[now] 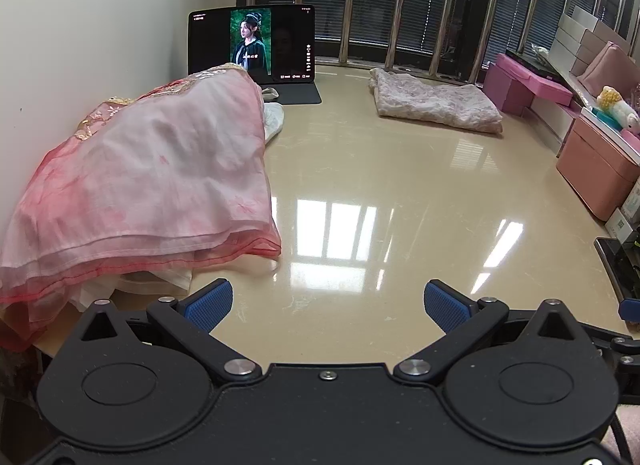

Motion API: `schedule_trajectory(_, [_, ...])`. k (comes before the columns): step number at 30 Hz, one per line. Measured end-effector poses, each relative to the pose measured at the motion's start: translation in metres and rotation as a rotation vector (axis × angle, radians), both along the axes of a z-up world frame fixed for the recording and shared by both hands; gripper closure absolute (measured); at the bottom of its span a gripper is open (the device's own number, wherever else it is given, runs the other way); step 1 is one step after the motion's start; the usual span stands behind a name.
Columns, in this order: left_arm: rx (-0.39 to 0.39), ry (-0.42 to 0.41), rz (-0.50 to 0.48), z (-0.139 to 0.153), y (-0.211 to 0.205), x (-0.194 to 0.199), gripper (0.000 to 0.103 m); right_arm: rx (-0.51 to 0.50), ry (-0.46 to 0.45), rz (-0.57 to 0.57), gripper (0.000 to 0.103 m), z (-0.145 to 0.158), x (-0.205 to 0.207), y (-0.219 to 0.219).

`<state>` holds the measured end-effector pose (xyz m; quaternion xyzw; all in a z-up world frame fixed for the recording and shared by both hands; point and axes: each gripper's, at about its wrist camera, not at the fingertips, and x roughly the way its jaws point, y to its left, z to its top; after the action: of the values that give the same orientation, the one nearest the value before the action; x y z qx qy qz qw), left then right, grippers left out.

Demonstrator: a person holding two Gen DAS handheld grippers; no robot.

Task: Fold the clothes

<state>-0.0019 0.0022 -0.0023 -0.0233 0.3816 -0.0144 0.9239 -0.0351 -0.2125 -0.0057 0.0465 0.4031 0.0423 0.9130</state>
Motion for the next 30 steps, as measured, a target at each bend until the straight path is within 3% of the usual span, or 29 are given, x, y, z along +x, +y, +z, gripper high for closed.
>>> schedule_trajectory(20, [-0.013,-0.004,0.021,0.0,0.004,0.0,0.0,0.025,0.006,0.004,0.002,0.0,0.001,-0.002])
schedule_trajectory(30, [-0.117,0.013,0.054,0.005,0.025,0.0,0.0,0.143,0.007,0.036,0.002,0.003,0.011,-0.01])
